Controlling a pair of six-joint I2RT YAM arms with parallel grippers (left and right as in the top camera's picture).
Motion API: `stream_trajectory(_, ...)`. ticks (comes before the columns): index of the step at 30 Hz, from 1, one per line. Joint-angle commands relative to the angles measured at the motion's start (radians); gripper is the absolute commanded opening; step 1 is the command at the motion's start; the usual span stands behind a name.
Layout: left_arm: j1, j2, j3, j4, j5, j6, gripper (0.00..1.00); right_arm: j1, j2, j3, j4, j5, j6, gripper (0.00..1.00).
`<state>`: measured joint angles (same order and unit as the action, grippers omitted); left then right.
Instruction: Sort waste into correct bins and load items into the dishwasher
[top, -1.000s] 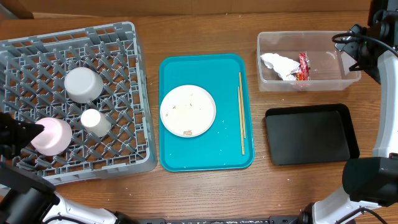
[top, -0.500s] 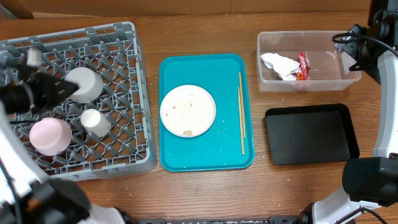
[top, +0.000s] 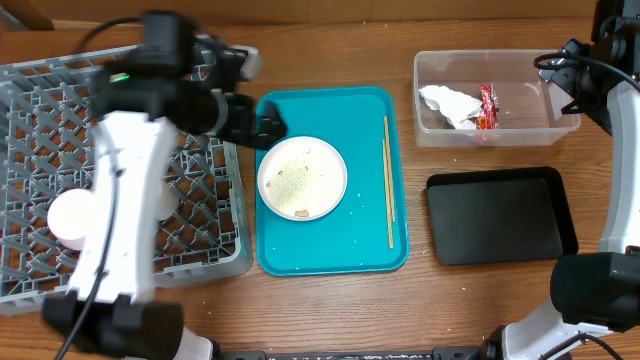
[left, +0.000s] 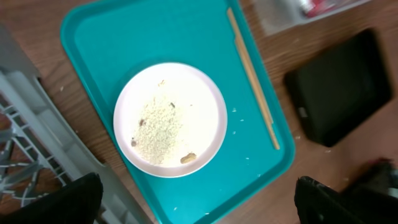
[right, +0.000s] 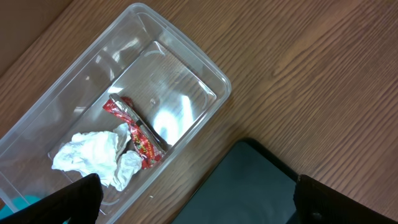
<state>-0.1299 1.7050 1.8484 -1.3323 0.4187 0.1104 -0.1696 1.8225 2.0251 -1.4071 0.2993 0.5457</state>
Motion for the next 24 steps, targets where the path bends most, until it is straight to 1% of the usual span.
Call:
stream_trajectory(1, -0.105, 0.082, 0.004, 0.019, -0.256, -0.185, 1.0, -0.001, -0.021, 0.016, 0.003, 0.014, 0.005, 1.0)
stream_trajectory(4, -0.17, 0.146, 0.004, 0.025, -0.34, -0.263, 1.0, -0.001, -0.021, 0.016, 0.003, 0.014, 0.005, 1.0)
stream_trajectory(8, -0.201, 0.18, 0.004, 0.024, -0.43, -0.327, 1.0, -0.001, -0.021, 0.016, 0.003, 0.014, 0.005, 1.0)
stream_trajectory(10, -0.194, 0.176, 0.015, 0.014, -0.528, -0.396, 1.0, -0.001, -0.021, 0.016, 0.003, 0.014, 0.005, 1.0)
stream_trajectory(11, -0.18, 0.175, 0.037, -0.011, -0.61, -0.453, 1.0, -0.001, -0.021, 0.016, 0.003, 0.014, 0.005, 1.0)
stream_trajectory(15, -0.093, 0.174, 0.143, -0.136, -0.818, -0.603, 1.0, -0.001, -0.021, 0.016, 0.003, 0.014, 0.005, 1.0)
stream_trajectory(18, 0.023, 0.174, 0.225, -0.227, -0.882, -0.65, 1.0, -0.001, -0.021, 0.016, 0.003, 0.014, 0.005, 1.0)
stream_trajectory(21, 0.152, 0.174, 0.247, -0.258, -0.884, -0.651, 1.0, -0.001, -0.021, 0.016, 0.003, 0.014, 0.005, 1.0)
stream_trajectory(24, 0.298, 0.177, 0.246, -0.273, -0.761, -0.65, 1.0, -0.001, -0.021, 0.016, 0.003, 0.014, 0.005, 1.0)
